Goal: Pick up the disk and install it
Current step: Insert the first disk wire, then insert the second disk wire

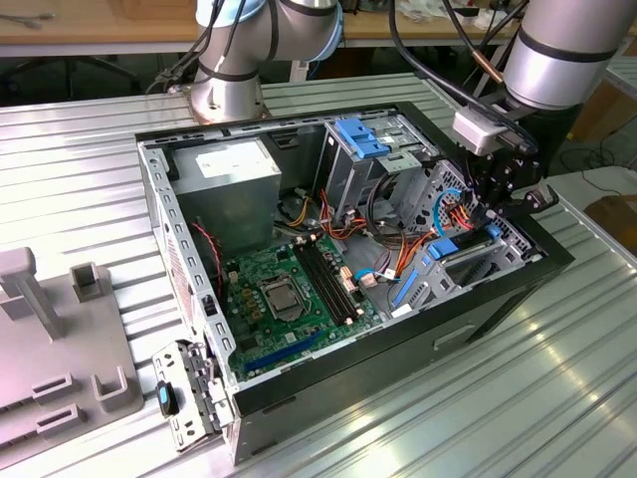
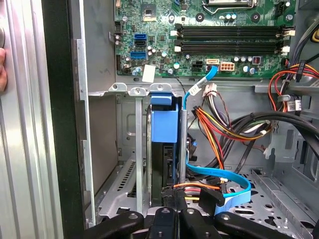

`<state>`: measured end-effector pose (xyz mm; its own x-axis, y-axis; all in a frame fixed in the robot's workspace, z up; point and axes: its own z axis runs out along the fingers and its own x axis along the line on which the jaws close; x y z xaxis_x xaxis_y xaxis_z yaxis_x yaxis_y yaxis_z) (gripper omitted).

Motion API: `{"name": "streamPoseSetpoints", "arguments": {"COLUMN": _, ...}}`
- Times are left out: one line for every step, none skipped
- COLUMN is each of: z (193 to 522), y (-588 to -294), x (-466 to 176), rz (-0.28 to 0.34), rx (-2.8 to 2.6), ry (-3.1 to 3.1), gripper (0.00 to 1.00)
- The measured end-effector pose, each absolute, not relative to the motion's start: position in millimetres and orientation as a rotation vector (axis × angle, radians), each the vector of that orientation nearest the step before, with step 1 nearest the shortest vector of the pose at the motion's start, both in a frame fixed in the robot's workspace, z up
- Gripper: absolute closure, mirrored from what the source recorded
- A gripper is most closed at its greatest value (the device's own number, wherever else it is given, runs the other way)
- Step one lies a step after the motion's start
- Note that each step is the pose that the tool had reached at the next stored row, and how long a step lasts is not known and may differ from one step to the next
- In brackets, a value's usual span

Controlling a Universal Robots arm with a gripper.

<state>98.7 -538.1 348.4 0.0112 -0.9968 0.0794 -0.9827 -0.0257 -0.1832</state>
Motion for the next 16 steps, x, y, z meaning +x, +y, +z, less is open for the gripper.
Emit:
{"name": "streamPoseSetpoints", "arguments": {"z": 348, "y": -538, "x": 99, "rz": -0.285, "rx": -2.179, "ry": 2.138, "gripper": 0.89}}
{"name": "streamPoseSetpoints", "arguments": {"z": 348, "y": -538, "x": 99, "rz": -0.285, "rx": -2.179, "ry": 2.138, "gripper": 0.89}}
{"name": "streamPoseSetpoints", "arguments": {"z": 348, "y": -538, "x": 99, "rz": -0.285, "rx": -2.179, "ry": 2.138, "gripper": 0.89}}
{"name": "streamPoseSetpoints", "arguments": {"z": 348, "y": -538, "x": 99, "rz": -0.285, "rx": -2.179, "ry": 2.138, "gripper": 0.89}}
{"name": "streamPoseSetpoints", "arguments": {"z": 348, "y": -538, "x": 99, "rz": -0.285, "rx": -2.179, "ry": 2.138, "gripper": 0.89}}
{"name": "streamPoseSetpoints", "arguments": {"z": 349, "y": -538, "x": 99, "rz": -0.285, "rx": -2.179, "ry": 2.138, "gripper": 0.89}}
{"name": "streamPoseSetpoints", "arguments": {"z": 348, "y": -538, "x": 99, "rz": -0.285, "rx": -2.179, "ry": 2.138, "gripper": 0.89}}
{"name": "streamPoseSetpoints", "arguments": {"z": 349, "y": -538, "x": 99, "rz": -0.285, "rx": -2.179, "ry": 2.138, "gripper": 0.89}}
{"name": "streamPoseSetpoints", "arguments": {"z": 349, "y": -538, "x": 99, "rz": -0.285, "rx": -2.179, "ry": 2.138, "gripper": 0.89}}
{"name": "streamPoseSetpoints", "arguments": {"z": 349, "y": -538, "x": 99, "rz": -0.285, "rx": -2.179, "ry": 2.138, "gripper": 0.89}}
{"name": "streamPoseSetpoints", "arguments": {"z": 349, "y": -538, "x": 99, "rz": -0.285, "rx": -2.179, "ry": 2.138, "gripper": 0.89}}
{"name": "streamPoseSetpoints", "arguments": {"z": 349, "y": -538, "x": 100, "rz": -0.284, "rx": -2.180, "ry": 2.139, "gripper": 0.89}}
{"name": "streamPoseSetpoints", "arguments": {"z": 349, "y": -538, "x": 104, "rz": -0.267, "rx": -2.189, "ry": 2.148, "gripper": 0.89}}
{"name": "streamPoseSetpoints", "arguments": {"z": 349, "y": -538, "x": 106, "rz": -0.257, "rx": -2.195, "ry": 2.153, "gripper": 0.89}}
{"name": "streamPoseSetpoints", "arguments": {"z": 350, "y": -538, "x": 108, "rz": -0.250, "rx": -2.199, "ry": 2.156, "gripper": 0.89}}
{"name": "streamPoseSetpoints", "arguments": {"z": 350, "y": -538, "x": 109, "rz": -0.245, "rx": -2.202, "ry": 2.159, "gripper": 0.89}}
